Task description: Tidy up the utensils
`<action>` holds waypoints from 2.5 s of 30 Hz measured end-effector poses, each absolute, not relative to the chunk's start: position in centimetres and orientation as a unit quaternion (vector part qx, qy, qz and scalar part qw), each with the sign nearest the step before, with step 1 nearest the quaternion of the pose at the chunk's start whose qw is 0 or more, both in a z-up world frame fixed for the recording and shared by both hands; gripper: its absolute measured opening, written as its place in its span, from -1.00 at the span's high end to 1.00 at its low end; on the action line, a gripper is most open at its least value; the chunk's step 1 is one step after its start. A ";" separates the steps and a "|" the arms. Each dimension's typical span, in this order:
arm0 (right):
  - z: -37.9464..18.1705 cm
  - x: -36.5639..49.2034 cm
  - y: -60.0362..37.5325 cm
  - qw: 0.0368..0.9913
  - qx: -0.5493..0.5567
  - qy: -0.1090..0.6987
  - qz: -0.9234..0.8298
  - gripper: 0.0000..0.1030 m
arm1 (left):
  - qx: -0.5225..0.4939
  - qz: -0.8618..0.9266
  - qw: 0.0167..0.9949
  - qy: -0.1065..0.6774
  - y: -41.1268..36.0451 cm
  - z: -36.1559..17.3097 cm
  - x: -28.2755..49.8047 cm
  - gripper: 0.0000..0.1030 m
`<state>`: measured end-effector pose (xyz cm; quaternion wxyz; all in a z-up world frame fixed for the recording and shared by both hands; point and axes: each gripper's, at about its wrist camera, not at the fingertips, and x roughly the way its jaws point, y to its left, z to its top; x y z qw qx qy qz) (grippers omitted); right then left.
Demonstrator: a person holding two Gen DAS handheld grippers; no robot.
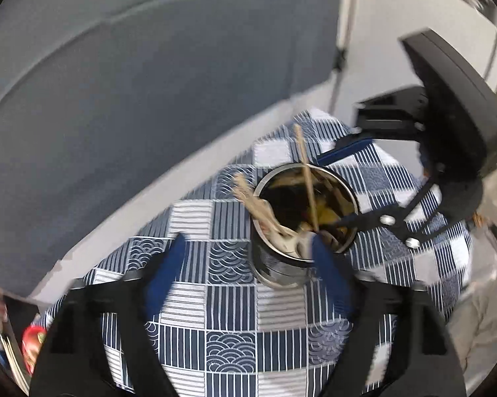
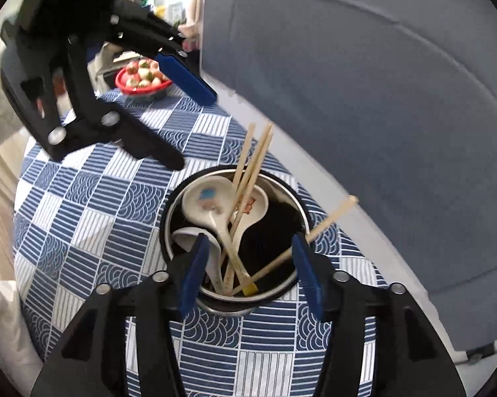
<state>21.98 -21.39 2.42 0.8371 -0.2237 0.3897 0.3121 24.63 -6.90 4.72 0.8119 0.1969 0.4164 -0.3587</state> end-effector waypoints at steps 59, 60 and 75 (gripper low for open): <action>2.4 1.5 -26.1 0.919 -0.022 0.393 0.011 -0.85 | 0.012 -0.081 0.913 0.400 -3.2 1.9 3.0 -0.89; 2.4 1.4 -26.1 0.920 -0.021 0.391 0.013 -0.85 | 0.009 -0.078 0.912 0.402 -3.0 1.9 3.0 -0.89; 2.0 1.2 -26.9 0.918 0.008 0.395 0.026 -0.85 | -0.015 -0.058 0.910 0.410 -2.1 1.6 2.5 -0.89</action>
